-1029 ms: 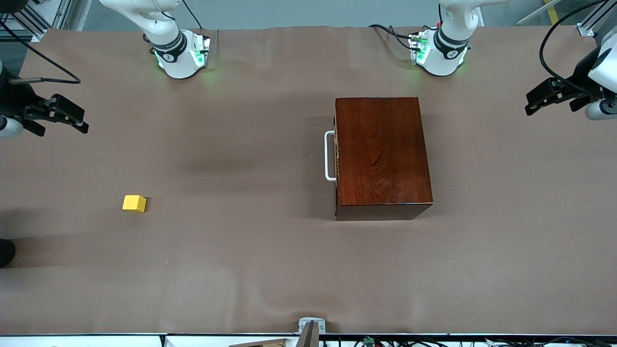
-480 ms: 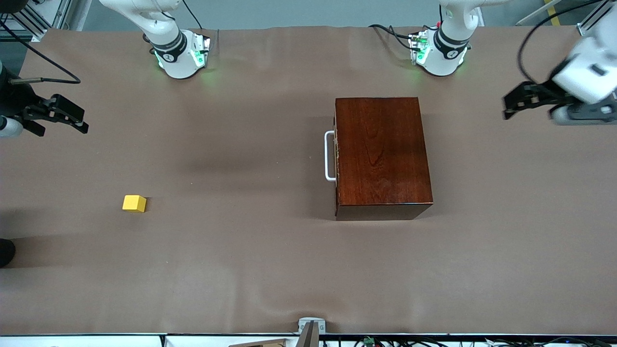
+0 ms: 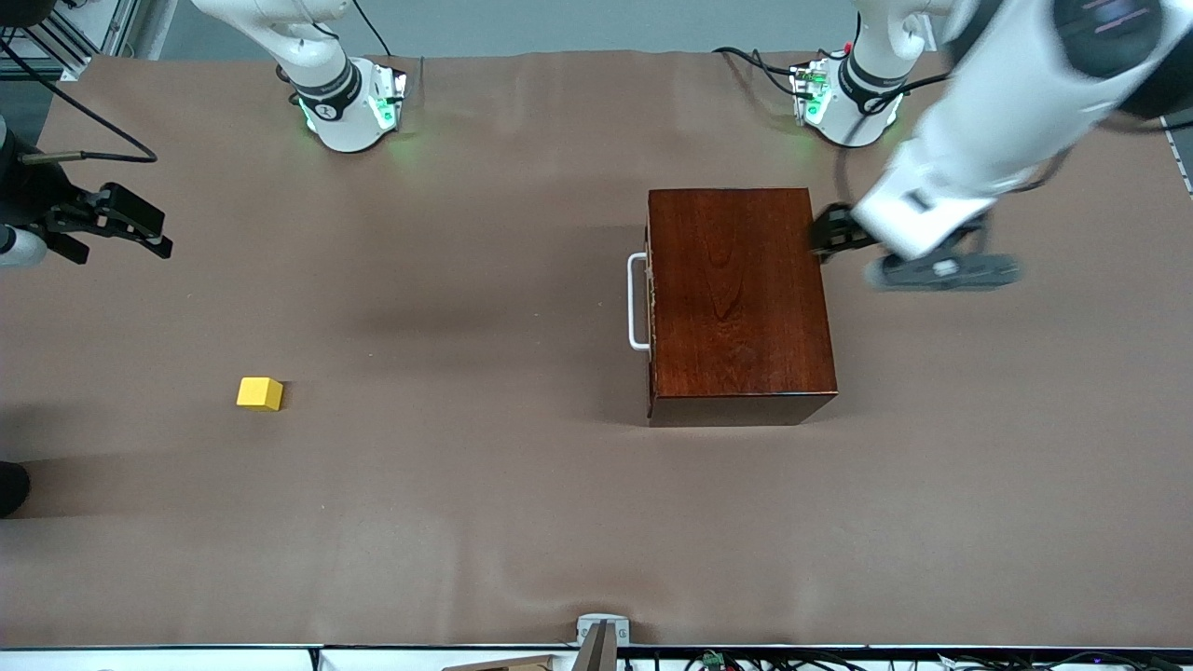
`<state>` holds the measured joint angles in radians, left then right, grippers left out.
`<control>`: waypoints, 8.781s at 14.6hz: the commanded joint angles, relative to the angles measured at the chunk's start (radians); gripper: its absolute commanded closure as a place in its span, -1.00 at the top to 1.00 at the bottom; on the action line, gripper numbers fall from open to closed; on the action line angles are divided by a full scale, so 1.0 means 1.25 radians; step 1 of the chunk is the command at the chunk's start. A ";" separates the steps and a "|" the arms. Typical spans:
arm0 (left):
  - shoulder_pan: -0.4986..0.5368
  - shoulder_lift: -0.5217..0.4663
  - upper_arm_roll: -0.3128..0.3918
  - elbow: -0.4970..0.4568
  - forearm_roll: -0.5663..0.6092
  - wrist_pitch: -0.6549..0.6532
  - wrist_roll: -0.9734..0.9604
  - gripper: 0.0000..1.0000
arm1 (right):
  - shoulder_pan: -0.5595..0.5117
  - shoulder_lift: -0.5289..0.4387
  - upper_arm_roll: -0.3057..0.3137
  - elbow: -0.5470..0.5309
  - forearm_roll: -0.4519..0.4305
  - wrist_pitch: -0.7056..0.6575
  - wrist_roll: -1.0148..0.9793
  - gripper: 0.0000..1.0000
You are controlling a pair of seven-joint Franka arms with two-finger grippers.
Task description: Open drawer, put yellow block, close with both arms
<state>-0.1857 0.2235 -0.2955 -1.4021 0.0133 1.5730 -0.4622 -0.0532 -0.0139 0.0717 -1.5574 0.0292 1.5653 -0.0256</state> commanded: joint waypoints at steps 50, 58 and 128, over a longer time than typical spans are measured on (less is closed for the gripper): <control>-0.660 0.511 0.272 0.145 0.041 0.624 -0.603 1.00 | -0.015 0.119 0.003 0.019 -0.001 0.008 0.003 1.00; -0.656 0.507 0.274 0.147 0.041 0.668 -0.602 1.00 | -0.016 0.161 0.003 0.019 -0.003 0.045 0.003 1.00; 0.178 -0.125 0.117 -0.087 0.013 -0.009 0.262 1.00 | -0.106 0.433 0.002 -0.212 -0.064 0.522 -0.018 -1.00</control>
<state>0.0306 0.0049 -0.1389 -1.5921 0.0415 1.5974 -0.1069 -0.1783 0.5791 0.0615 -1.8041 -0.0534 2.2407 -0.0515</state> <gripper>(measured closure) 0.000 0.445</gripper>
